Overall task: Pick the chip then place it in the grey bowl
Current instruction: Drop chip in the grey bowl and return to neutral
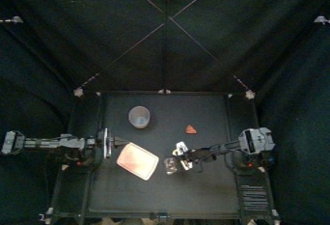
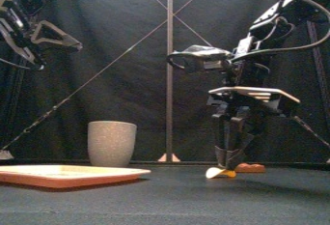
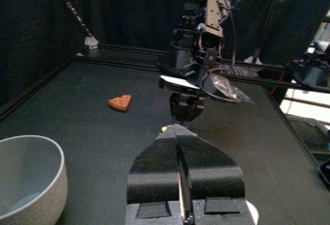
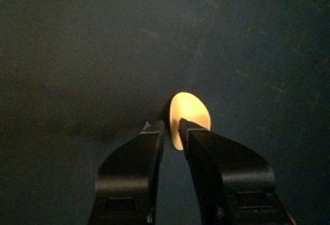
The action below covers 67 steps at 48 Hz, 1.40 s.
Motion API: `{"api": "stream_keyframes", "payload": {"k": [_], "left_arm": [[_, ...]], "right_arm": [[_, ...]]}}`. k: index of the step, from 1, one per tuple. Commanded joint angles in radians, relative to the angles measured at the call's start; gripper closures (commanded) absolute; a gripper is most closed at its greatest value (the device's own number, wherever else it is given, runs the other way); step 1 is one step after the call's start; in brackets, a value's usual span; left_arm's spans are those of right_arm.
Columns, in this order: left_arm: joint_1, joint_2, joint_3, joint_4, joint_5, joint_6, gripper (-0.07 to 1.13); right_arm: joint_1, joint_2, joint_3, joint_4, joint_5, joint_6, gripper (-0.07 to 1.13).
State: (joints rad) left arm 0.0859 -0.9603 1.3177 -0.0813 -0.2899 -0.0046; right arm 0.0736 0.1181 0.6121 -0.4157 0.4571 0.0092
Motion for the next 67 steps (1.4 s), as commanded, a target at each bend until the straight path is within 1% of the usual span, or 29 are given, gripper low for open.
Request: {"api": "stream_keyframes", "payload": {"k": [1, 8, 15, 18, 24, 29, 33, 41, 46, 54, 57, 60, 67], "left_arm": [[0.002, 0.005, -0.012, 0.000, -0.006, -0.002, 1.03], [0.003, 0.005, -0.011, 0.000, -0.006, 0.000, 1.03], [0.008, 0.005, -0.005, 0.000, -0.006, 0.000, 1.03], [0.008, 0.003, -0.003, 0.000, -0.006, 0.000, 1.03], [0.009, 0.003, -0.002, 0.000, -0.011, 0.000, 1.03], [0.011, 0.003, -0.002, 0.000, -0.011, -0.002, 1.03], [0.009, 0.003, -0.002, 0.000, -0.012, 0.000, 1.03], [0.008, 0.003, -0.002, -0.005, -0.012, -0.002, 1.03], [0.008, 0.003, -0.002, -0.029, -0.011, 0.000, 1.03], [0.002, 0.003, 0.008, -0.055, -0.006, 0.000, 1.03], [0.000, 0.003, 0.011, -0.057, -0.006, 0.000, 1.03], [0.000, 0.003, 0.014, -0.057, -0.008, 0.000, 1.03], [0.000, 0.003, 0.015, -0.057, -0.008, 0.000, 1.03]], "right_arm": [[0.008, -0.026, -0.017, 0.006, 0.009, 0.005, 0.40], [0.031, -0.029, -0.040, -0.008, 0.040, 0.028, 0.35], [0.063, -0.017, -0.064, -0.066, 0.110, 0.057, 0.28], [0.072, -0.008, -0.071, -0.094, 0.133, 0.092, 0.25], [0.077, 0.015, -0.066, -0.133, 0.149, 0.170, 0.24], [0.084, 0.032, -0.058, -0.178, 0.149, 0.199, 0.24], [0.087, 0.040, -0.051, -0.198, 0.149, 0.204, 0.25], [0.081, 0.066, -0.054, -0.206, 0.146, 0.204, 0.25], [0.077, 0.080, -0.061, -0.215, 0.144, 0.204, 0.25], [0.038, 0.087, -0.064, -0.244, 0.144, 0.204, 0.26], [0.029, 0.087, -0.066, -0.258, 0.141, 0.204, 0.28], [0.018, 0.087, -0.067, -0.270, 0.137, 0.202, 0.33], [0.005, 0.089, -0.064, -0.265, 0.112, 0.193, 0.54]]}}
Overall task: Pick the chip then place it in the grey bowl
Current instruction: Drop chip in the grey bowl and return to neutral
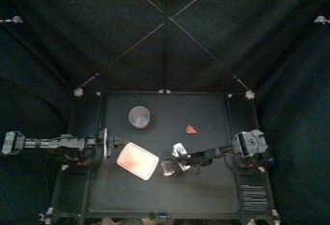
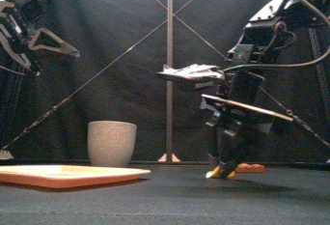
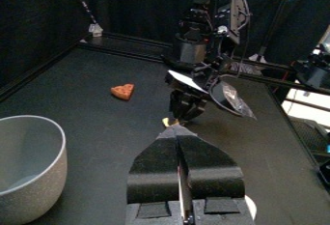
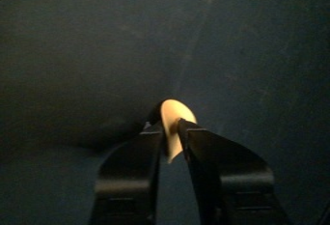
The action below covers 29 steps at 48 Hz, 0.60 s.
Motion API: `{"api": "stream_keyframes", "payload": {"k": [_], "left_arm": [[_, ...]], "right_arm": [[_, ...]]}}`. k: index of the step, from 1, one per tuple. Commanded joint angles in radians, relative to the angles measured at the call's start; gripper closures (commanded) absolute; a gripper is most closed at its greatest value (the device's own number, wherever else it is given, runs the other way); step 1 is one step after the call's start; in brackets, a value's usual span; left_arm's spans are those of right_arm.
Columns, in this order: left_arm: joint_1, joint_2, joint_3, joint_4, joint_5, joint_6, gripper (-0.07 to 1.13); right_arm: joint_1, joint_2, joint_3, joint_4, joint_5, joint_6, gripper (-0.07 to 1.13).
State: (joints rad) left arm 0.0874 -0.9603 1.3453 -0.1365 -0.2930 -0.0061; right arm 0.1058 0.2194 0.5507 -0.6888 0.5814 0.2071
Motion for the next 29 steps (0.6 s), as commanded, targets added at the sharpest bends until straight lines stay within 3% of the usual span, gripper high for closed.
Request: {"api": "stream_keyframes", "payload": {"k": [1, 14, 22, 25, 29], "left_arm": [[-0.003, 0.003, -0.014, -0.002, -0.003, 0.002, 1.03], [-0.003, 0.003, -0.015, -0.002, -0.006, 0.003, 1.03], [-0.002, 0.003, -0.018, 0.000, -0.015, 0.005, 1.03], [-0.002, 0.003, -0.018, 0.002, -0.023, 0.005, 1.03], [-0.003, 0.003, -0.018, 0.002, -0.028, 0.005, 1.03]], "right_arm": [[-0.028, -0.012, 0.000, 0.012, -0.015, -0.008, 0.58], [-0.014, -0.074, -0.037, -0.015, -0.014, -0.018, 0.91], [-0.032, -0.141, -0.167, -0.160, -0.031, -0.003, 0.89], [-0.084, -0.143, -0.242, -0.219, -0.074, 0.003, 0.87], [-0.147, -0.118, -0.319, -0.225, -0.156, 0.002, 0.83]]}}
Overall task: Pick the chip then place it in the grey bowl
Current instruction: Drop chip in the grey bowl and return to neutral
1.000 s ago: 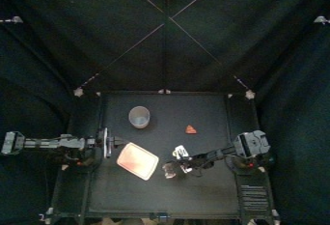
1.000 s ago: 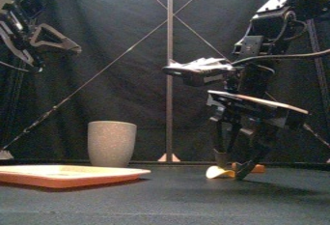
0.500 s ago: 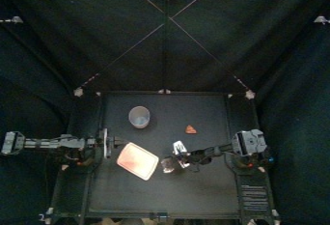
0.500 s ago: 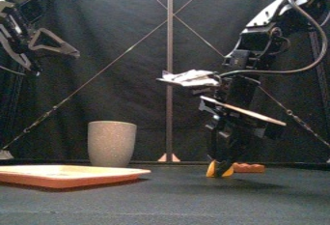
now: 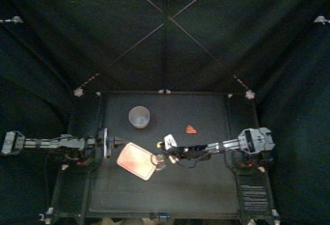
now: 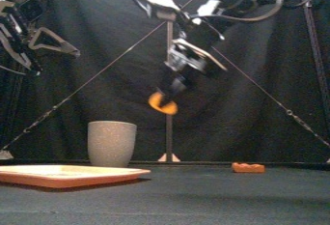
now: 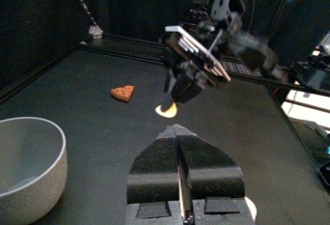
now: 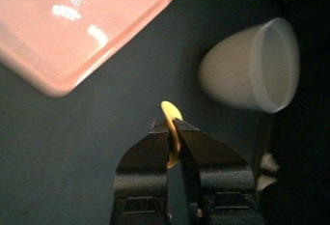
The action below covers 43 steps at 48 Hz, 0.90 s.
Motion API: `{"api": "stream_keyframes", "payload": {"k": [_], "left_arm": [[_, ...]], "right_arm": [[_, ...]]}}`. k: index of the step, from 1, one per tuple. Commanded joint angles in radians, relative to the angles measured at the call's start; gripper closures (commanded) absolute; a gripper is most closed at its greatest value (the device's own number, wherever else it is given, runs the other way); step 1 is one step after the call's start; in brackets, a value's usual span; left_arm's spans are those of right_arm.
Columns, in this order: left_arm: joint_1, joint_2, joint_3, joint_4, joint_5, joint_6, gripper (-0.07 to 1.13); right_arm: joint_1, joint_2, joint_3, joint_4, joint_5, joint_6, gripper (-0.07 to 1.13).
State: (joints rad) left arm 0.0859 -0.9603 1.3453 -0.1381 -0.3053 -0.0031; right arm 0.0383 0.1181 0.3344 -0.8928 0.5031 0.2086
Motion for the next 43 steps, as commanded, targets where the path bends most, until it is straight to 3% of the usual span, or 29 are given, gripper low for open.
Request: {"api": "stream_keyframes", "payload": {"k": [1, 10, 18, 22, 33, 43], "left_arm": [[-0.002, 0.003, -0.017, 0.003, -0.014, 0.002, 1.03], [-0.002, 0.003, -0.008, 0.002, -0.015, 0.002, 1.03], [-0.002, 0.003, -0.005, 0.003, -0.014, 0.005, 1.03], [-0.002, 0.003, -0.005, 0.008, -0.015, 0.006, 1.03], [0.000, 0.003, 0.008, 0.011, -0.015, 0.006, 1.03], [0.002, 0.003, 0.009, 0.011, -0.015, 0.006, 1.03]], "right_arm": [[-0.098, -0.008, -0.118, -0.020, -0.103, 0.000, 0.82], [-0.233, 0.132, -0.270, 0.072, -0.233, 0.000, 0.72], [-0.282, 0.247, -0.367, 0.216, -0.308, -0.014, 0.60], [-0.301, 0.276, -0.400, 0.273, -0.319, -0.017, 0.44], [-0.322, 0.261, -0.411, 0.296, -0.339, -0.011, 0.00], [-0.327, 0.101, -0.268, 0.336, -0.423, 0.000, 0.00]]}}
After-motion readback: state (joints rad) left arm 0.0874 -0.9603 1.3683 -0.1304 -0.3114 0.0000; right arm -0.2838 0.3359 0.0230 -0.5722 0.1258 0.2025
